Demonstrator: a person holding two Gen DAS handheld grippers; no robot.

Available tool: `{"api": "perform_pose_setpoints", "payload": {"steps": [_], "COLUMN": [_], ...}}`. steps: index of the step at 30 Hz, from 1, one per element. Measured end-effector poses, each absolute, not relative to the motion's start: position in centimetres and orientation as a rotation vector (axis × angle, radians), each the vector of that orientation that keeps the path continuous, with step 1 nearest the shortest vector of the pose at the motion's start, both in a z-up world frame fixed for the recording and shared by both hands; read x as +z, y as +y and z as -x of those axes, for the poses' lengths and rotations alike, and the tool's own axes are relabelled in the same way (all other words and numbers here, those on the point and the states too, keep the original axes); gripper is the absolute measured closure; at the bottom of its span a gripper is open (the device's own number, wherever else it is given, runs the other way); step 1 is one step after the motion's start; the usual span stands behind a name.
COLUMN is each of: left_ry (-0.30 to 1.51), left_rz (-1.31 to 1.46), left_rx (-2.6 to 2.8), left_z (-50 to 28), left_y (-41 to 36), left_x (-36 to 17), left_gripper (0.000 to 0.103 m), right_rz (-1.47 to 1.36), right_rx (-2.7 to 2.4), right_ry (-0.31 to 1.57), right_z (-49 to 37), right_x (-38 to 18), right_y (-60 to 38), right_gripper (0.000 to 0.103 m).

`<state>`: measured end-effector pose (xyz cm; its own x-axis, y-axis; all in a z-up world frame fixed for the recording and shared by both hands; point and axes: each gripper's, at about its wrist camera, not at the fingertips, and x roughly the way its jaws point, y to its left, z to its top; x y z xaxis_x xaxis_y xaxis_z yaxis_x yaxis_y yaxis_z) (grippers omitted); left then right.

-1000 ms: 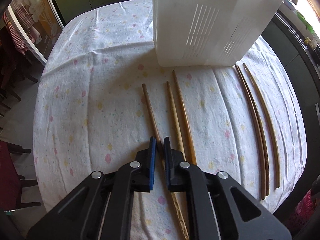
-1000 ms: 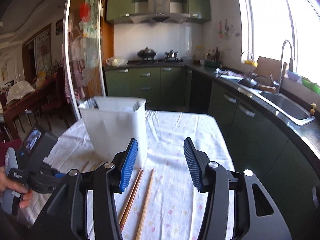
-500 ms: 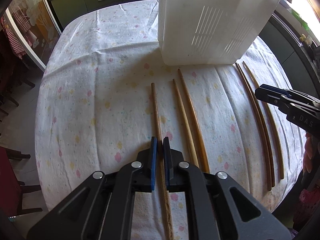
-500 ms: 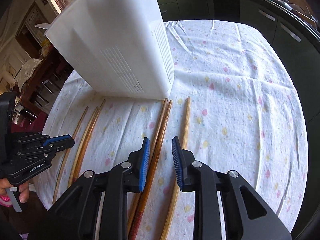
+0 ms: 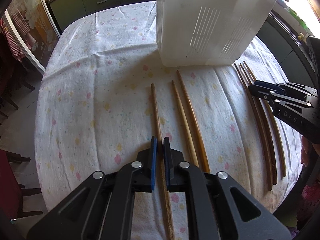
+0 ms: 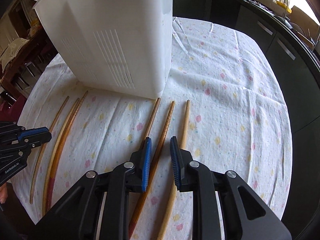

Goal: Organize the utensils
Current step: 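Raise both chopsticks upright over the caddy and release them inside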

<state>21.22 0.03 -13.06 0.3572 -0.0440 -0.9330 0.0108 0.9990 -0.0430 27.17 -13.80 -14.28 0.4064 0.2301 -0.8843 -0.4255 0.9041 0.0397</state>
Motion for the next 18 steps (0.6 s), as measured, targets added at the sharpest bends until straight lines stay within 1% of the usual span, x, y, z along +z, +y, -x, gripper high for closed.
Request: {"api": "perform_pose_setpoints", "payload": {"steps": [1,2,6,9,12,18], "left_ry": [1.201,1.198,1.189,1.133,1.051,0.854], "left_rz": [0.037,0.042,0.092,0.101,0.095,0.094], "left_rx": [-0.040,-0.045,-0.059,-0.069,-0.093,-0.166], "left_z": [-21.2,-21.1,-20.8,-20.2,-19.1,-16.7], "left_y": [0.1,0.2,1.2,1.5,1.2,-0.2], "left_x": [-13.0,-13.0,-12.6,-10.8,-7.7,0.6], "left_gripper": [0.096,0.096,0.097,0.097,0.097,0.098], "right_rz": [0.185,0.156,-0.004,-0.105,-0.167,-0.213], "right_rx": [0.425,0.437,0.515,0.567,0.599,0.646], "right_ry": [1.083,1.086,1.051,1.014,0.949,0.826], "right_z": [-27.4,-27.4,-27.0,-26.4,-25.2,-22.7], "right_x": [-14.4,-14.3,-12.4,-10.4,-8.2,-3.8], "right_y": [-13.8,-13.9,-15.8,-17.5,-18.9,-20.5], "right_gripper": [0.096,0.096,0.096,0.096,0.096,0.096]}}
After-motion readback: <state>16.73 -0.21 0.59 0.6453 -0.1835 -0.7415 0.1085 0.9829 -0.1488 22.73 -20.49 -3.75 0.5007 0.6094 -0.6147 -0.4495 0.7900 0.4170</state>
